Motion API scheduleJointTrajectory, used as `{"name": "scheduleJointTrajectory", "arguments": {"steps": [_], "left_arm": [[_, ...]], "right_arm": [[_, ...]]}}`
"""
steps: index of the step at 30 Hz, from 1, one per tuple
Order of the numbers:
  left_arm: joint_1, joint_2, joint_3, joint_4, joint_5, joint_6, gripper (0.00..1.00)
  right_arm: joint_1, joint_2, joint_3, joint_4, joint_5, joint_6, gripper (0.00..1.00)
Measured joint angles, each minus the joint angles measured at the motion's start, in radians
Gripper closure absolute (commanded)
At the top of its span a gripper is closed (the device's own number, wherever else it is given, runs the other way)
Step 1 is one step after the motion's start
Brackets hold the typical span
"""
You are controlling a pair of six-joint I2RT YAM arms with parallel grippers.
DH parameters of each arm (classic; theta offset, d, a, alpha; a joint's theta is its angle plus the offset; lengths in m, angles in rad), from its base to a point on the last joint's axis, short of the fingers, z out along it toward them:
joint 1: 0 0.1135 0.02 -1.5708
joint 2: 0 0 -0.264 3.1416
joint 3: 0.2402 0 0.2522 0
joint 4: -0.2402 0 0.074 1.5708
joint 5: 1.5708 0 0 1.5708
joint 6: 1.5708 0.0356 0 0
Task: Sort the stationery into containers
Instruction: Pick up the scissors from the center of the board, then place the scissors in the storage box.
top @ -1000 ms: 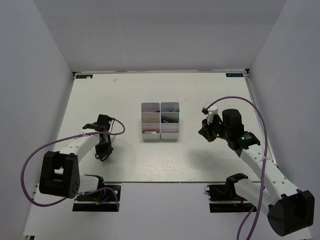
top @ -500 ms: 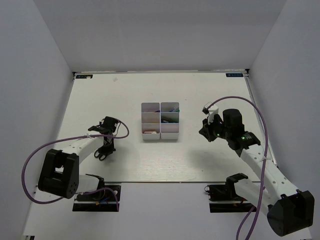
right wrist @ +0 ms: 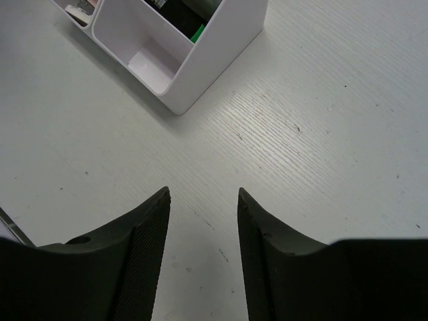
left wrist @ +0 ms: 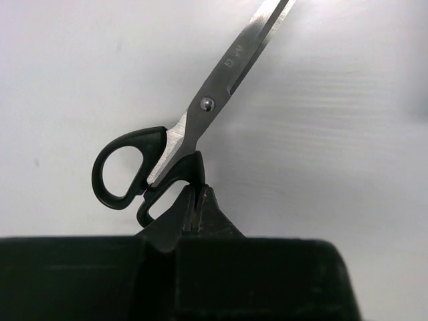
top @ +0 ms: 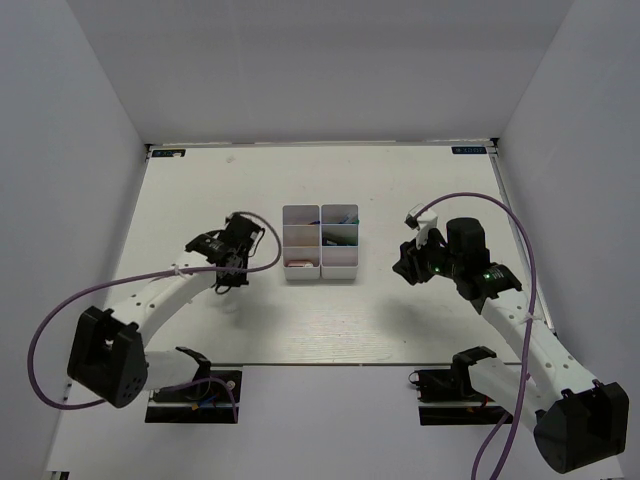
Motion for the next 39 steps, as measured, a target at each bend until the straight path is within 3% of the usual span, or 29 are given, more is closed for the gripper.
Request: {"name": "scheduleJointTrajectory", "arguments": {"steps": [5, 10, 14, 18, 28, 39], "left_arm": [[-0.152, -0.049, 0.233, -0.049, 0.033, 0.096, 1.00], [-0.388, -0.026, 0.420, -0.120, -0.032, 0.244, 1.00], [-0.577, 0.035, 0.467, -0.123, -0.156, 0.418, 1.00], [-0.687, 0.119, 0.464, -0.071, -0.293, 0.647, 1.00], [-0.752, 0.244, 0.409, 0.201, -0.451, 1.135, 1.00], [-0.729, 0.415, 0.414, 0.257, -0.464, 1.256, 1.00]], "right_arm": [[0.000, 0.000, 0.000, 0.000, 0.000, 0.000, 0.51], [-0.001, -0.001, 0.000, 0.001, 0.028, 0.000, 0.53], [-0.001, -0.001, 0.000, 0.008, 0.124, -0.001, 0.57], [-0.005, -0.005, 0.000, 0.034, 0.265, -0.007, 0.62], [-0.048, -0.049, -0.008, 0.106, 0.446, -0.019, 0.64], [-0.095, -0.061, -0.013, 0.113, 0.460, -0.019, 0.64]]}}
